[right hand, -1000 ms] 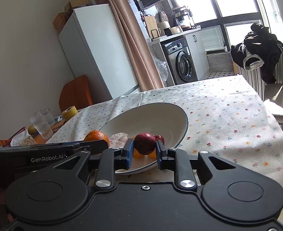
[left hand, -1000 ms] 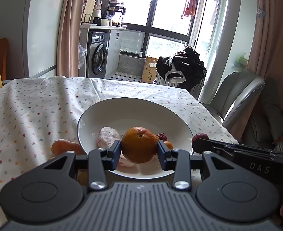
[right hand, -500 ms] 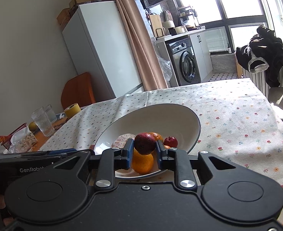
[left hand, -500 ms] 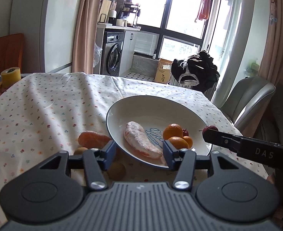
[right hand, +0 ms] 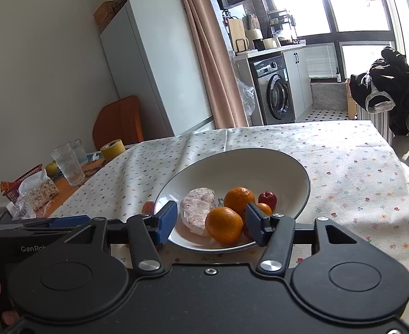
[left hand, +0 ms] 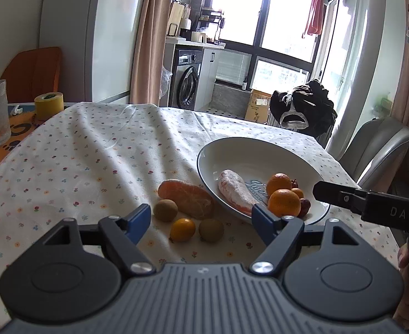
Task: Organize fruits
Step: 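Carry the orange and plum over the white bowl and open both tools, then withdraw both tools from the bowl toward the kiwis and mandarin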
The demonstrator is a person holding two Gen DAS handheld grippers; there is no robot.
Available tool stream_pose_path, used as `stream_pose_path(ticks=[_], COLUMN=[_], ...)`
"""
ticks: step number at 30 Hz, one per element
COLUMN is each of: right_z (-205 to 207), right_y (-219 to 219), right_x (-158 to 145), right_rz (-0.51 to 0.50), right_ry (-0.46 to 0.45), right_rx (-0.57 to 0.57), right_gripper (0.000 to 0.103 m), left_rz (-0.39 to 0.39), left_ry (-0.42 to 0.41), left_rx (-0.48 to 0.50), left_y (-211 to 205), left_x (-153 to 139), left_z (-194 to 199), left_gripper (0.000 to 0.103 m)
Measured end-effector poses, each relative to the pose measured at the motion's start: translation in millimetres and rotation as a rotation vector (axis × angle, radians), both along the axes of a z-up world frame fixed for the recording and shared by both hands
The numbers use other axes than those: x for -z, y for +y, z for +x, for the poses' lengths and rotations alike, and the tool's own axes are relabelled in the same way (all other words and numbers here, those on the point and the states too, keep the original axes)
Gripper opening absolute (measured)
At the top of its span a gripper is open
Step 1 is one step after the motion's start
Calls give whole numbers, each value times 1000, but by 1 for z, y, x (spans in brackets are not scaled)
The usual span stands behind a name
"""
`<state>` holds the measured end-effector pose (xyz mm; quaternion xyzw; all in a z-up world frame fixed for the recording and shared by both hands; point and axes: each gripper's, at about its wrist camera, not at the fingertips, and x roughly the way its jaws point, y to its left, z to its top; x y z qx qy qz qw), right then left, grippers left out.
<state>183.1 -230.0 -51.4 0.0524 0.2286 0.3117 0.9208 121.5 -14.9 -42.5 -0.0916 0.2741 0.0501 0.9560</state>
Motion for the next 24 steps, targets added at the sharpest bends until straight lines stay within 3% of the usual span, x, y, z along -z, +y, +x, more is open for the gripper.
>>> stream_pose_path(ticks=[12,17,24], right_z=[-26,-35,-42], right_y=[22,26,32], right_x=[-7,-9,-15], right_rz=[-42,-52,-79], right_ry=[-18,-12,-5], right_rx=[-31,-32,-22], right_gripper=[78,96,103], left_rz=[-19,-38,-29], left_ry=[-3,-3,-14], left_rx=[19,21,44], left_y=[23,32,40], left_x=[-7,-8,-14], left_z=[-23,-29,-39], left_gripper=[92,96,97])
